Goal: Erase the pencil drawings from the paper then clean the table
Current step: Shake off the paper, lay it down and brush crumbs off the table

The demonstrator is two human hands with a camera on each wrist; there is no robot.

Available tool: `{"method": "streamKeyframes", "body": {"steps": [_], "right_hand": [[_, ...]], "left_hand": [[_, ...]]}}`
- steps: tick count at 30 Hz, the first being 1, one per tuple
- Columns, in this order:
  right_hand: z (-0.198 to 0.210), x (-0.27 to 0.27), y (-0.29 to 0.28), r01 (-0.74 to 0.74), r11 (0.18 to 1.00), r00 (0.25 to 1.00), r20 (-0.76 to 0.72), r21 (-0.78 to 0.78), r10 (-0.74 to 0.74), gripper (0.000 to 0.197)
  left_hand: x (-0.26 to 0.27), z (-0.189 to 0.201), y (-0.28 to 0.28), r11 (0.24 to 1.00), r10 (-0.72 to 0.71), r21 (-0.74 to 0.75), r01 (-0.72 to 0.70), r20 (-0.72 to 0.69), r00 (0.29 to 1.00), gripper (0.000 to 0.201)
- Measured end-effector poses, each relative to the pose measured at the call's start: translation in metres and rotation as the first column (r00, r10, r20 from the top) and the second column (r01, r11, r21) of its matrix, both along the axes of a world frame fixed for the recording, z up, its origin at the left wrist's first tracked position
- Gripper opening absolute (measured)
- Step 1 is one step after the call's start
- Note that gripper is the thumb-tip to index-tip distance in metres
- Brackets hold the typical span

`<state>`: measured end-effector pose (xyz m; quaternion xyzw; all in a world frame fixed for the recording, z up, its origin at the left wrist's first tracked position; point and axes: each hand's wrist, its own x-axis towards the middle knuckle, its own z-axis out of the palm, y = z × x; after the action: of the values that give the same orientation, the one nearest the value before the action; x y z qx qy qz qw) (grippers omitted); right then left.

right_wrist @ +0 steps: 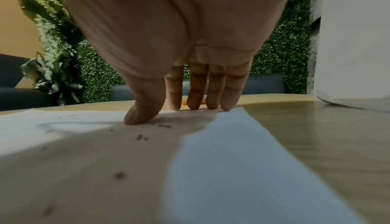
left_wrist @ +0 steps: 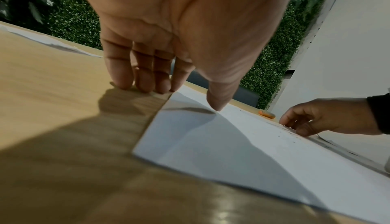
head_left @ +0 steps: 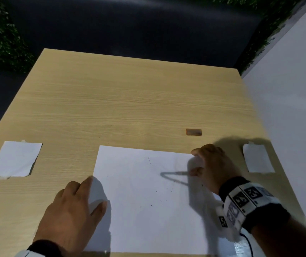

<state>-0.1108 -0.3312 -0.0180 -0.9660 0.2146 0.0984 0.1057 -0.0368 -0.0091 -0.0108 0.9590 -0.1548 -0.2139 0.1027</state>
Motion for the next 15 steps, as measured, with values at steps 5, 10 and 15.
{"method": "streamKeyframes", "body": {"steps": [5,10,15], "right_hand": [[0.005,0.010,-0.001,0.059,0.997,0.998,-0.041,0.041,-0.057,0.044],[0.006,0.015,-0.001,0.066,0.993,0.998,-0.021,0.099,-0.065,0.042],[0.004,0.017,-0.004,0.054,0.992,0.998,0.008,0.113,-0.056,0.039]], "left_hand": [[0.000,0.000,-0.003,0.999,-0.011,0.030,0.012,-0.014,1.000,0.073],[0.001,0.000,-0.005,1.000,-0.002,0.018,0.002,-0.020,1.000,0.072],[0.023,0.004,-0.020,0.996,-0.023,-0.087,0.026,0.040,0.999,0.071]]}}
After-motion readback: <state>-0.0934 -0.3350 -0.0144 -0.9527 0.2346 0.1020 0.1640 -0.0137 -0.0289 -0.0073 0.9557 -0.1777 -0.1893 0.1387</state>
